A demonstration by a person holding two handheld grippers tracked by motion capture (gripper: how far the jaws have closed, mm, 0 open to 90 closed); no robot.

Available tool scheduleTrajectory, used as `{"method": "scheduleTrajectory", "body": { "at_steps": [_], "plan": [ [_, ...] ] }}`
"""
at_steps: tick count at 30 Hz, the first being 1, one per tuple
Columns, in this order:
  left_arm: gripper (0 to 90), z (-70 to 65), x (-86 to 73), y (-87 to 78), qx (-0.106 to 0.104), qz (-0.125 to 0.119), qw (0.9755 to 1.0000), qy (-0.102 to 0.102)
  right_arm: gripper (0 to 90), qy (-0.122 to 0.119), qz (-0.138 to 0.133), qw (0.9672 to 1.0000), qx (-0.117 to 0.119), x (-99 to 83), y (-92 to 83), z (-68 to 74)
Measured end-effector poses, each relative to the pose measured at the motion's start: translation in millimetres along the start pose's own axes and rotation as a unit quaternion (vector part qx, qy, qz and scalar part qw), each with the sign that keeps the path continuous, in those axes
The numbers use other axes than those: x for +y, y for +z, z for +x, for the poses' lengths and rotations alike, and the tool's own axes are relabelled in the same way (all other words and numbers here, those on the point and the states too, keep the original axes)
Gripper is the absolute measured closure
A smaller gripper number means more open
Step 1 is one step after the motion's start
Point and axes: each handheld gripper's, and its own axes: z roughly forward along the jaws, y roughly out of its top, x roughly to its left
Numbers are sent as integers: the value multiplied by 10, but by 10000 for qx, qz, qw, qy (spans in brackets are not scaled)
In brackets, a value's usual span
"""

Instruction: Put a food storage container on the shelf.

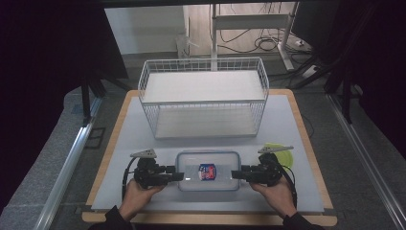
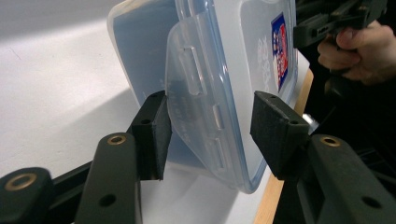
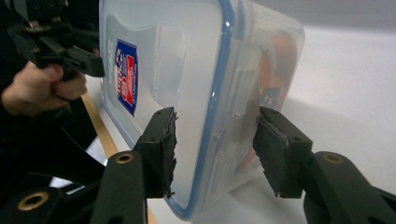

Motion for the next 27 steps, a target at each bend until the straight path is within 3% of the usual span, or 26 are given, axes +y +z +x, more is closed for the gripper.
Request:
{"method": "scheduleTrajectory", "body": {
  "at_steps": [5,10,12,17,27],
  "plan": [
    [495,0,7,8,21,-112,9999,-127,518,66,-28,10000,7,-20,-17,8],
    [497,-12,26,1,168,-220,9994,-189,524,-75,-130,9998,-131,-43,-11,63],
    [497,-24,51,-16,262,-273,9992,-125,525,-240,-104,9994,-215,-26,1,95],
    [496,-71,119,-74,374,-397,9985,-32,525,-268,-133,9994,-187,-6,9,105],
    [497,-201,355,-224,441,-553,9972,261,525,-456,-516,9976,-112,223,-135,218]
  ]
}}
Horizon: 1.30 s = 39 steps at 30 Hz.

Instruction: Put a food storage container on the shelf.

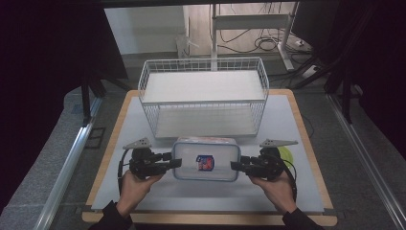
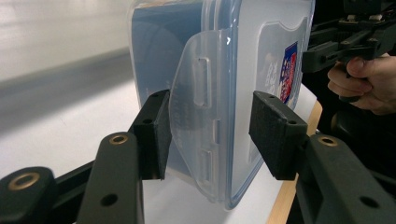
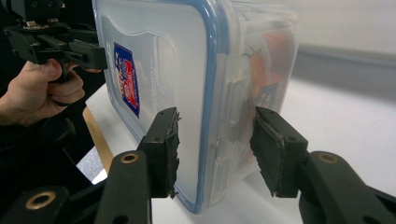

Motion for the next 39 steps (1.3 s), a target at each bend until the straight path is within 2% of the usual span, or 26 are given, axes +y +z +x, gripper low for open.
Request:
{"method": "scheduleTrajectory", "body": {
  "at_steps": [7,8,17,24,28,39],
  "plan": [
    [498,-25,137,-57,26,-93,9999,65,525,-130,-169,9998,-10,209,-63,46],
    [498,-40,196,-78,42,-129,9999,102,525,-151,-201,9997,-6,243,-72,49],
    [500,-54,423,-135,89,-154,9996,196,525,-111,-328,9994,76,452,-119,44],
    [500,-63,595,-183,80,-239,9995,204,525,-170,-450,9988,87,653,-163,66],
    [500,-69,748,-251,97,-276,9993,227,525,-200,-496,9985,96,777,-185,95],
    [505,-21,1068,-354,64,-368,9991,218,525,-247,-632,9976,104,1114,-212,135]
  ]
}}
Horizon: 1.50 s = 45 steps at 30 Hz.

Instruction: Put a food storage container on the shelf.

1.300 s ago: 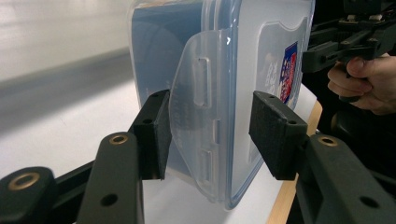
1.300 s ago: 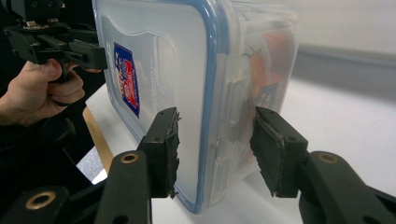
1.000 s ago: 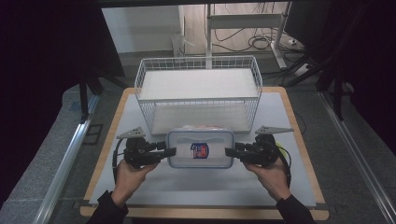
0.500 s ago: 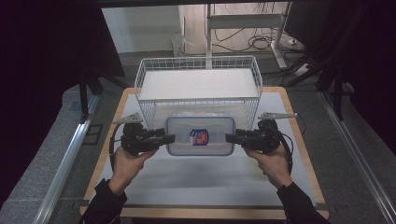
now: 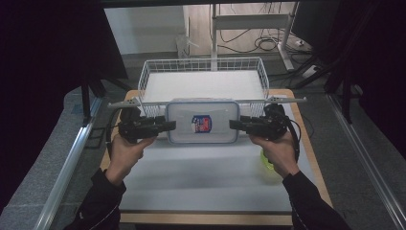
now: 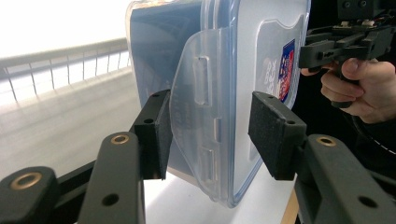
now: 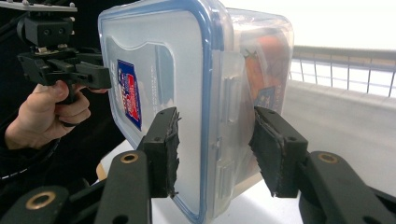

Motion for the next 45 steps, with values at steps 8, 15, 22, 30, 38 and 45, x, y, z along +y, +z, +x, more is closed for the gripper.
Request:
{"method": "scheduleTrajectory", "body": {
  "at_steps": [8,15,22,30,38,45],
  "plan": [
    [505,60,253,-4,-32,-25,10000,-37,525,46,-82,10000,-12,244,2,-22],
    [505,129,440,15,-49,-25,10000,-61,525,56,-162,9998,-39,429,17,-66],
    [505,197,612,19,-40,-70,9999,-73,526,91,-302,9995,2,599,47,-120],
    [504,317,826,43,-35,-151,9998,-139,526,121,-371,9992,-40,849,112,-193],
    [504,432,946,101,-33,-194,9997,-167,527,172,-479,9987,-51,1016,178,-303],
    [503,592,966,219,-11,-207,9992,-336,527,322,-494,9982,-59,1061,278,-456]
  ]
}}
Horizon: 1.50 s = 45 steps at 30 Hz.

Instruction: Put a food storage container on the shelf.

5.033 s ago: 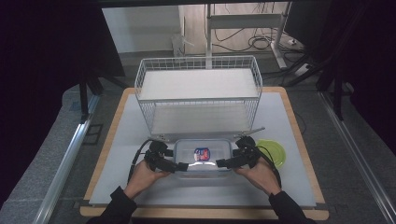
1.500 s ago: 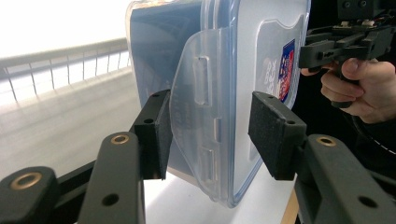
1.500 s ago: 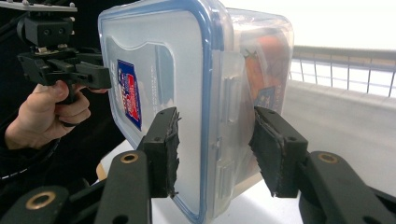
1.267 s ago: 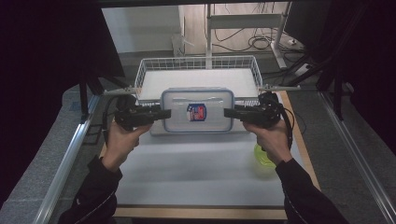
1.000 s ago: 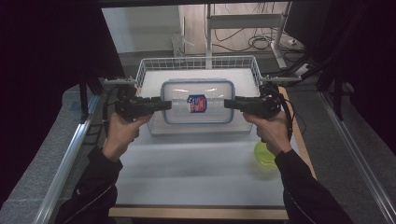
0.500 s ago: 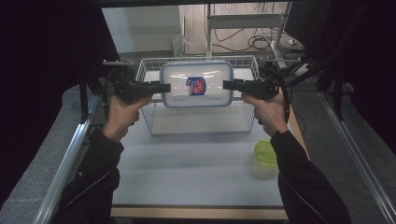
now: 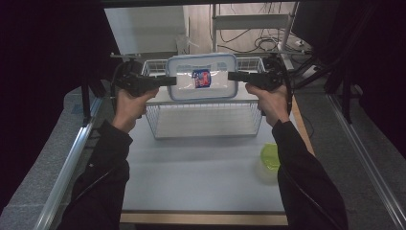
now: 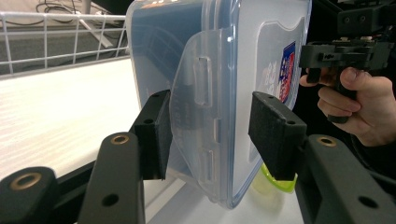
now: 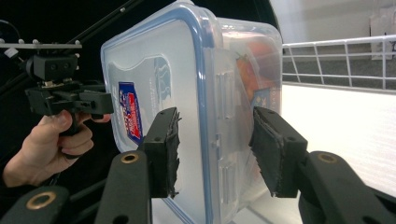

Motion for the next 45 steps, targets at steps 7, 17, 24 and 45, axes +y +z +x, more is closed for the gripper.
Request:
{"method": "scheduleTrajectory", "body": {
  "at_steps": [7,17,24,45],
  "plan": [
    [501,69,-9,71,41,45,9999,-99,525,207,37,9998,12,-32,66,-122],
    [466,21,-20,109,298,3,9994,178,513,250,-8,9996,-100,-63,83,-144],
    [432,4,-61,150,683,189,9967,385,495,108,-20,9997,-233,-82,105,-126],
    [362,-46,-147,270,765,128,9948,653,406,-192,-158,9925,-1197,-18,105,-216]
  ]
}}
